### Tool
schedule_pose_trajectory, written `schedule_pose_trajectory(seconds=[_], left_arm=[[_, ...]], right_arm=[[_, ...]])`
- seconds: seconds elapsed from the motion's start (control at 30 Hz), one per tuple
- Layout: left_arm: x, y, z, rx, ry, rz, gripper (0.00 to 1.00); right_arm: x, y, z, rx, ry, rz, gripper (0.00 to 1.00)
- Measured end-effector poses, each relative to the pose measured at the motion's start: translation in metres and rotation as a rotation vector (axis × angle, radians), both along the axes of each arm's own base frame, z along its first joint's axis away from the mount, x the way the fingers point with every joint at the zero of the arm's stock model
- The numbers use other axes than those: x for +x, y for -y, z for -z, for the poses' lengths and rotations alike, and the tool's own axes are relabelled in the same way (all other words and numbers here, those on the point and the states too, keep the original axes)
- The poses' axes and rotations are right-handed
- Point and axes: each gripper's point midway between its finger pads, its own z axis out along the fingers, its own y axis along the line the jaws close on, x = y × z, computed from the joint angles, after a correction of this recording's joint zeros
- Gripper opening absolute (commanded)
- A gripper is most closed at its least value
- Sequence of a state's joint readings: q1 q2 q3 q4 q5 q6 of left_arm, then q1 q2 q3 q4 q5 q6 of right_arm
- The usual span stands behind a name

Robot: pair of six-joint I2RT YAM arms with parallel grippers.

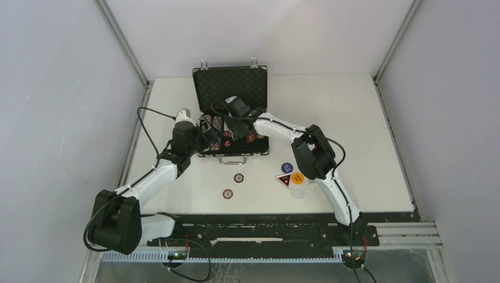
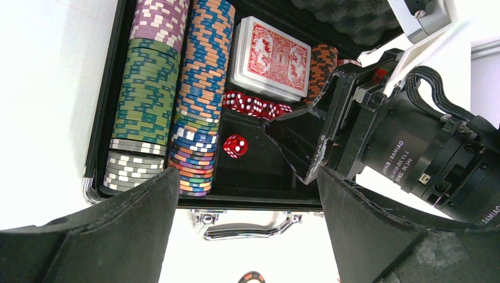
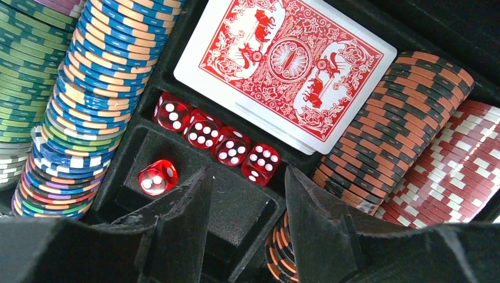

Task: Pack up texas hold em set

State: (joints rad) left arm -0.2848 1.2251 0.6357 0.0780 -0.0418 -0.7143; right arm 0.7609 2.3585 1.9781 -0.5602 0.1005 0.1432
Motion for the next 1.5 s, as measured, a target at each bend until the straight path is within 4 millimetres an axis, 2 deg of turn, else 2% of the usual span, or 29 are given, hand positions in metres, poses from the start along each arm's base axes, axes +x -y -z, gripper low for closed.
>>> schedule_pose_trajectory(seconds=[0.23,0.47,0.6,0.93,1.03,1.2,1.5], left_arm=[[0.0,0.0,0.0,0.0,0.0,0.0,0.91],[0.0,0.0,0.0,0.0,0.0,0.0,0.91],[0.0,0.0,0.0,0.0,0.0,0.0,0.91],[-0.001,-0.002,0.002,0.006,-0.007,-0.006,0.91],[-0.002,-0.004,0.003,0.013,-0.015,-0.011,0.91],[-0.003,-0.006,0.003,0.02,-0.015,-0.016,0.91],[-0.004,-0.009,0.003,0.027,-0.015,-0.029,0.91]], right_arm=[[0.002,0.002,-0.004,-0.006,0.015,0.006,0.56],[0.002,0.001,-0.021,-0.013,0.057,0.009,0.56],[0.0,-0.004,-0.027,-0.005,0.067,0.0,0.52],[-0.036,-0.039,-0.027,0.038,0.02,-0.108,0.44],[-0.042,-0.044,-0.027,0.051,0.005,-0.127,0.45],[-0.045,-0.046,-0.027,0.062,-0.01,-0.137,0.53],[-0.046,-0.047,-0.027,0.067,-0.017,-0.136,0.53]])
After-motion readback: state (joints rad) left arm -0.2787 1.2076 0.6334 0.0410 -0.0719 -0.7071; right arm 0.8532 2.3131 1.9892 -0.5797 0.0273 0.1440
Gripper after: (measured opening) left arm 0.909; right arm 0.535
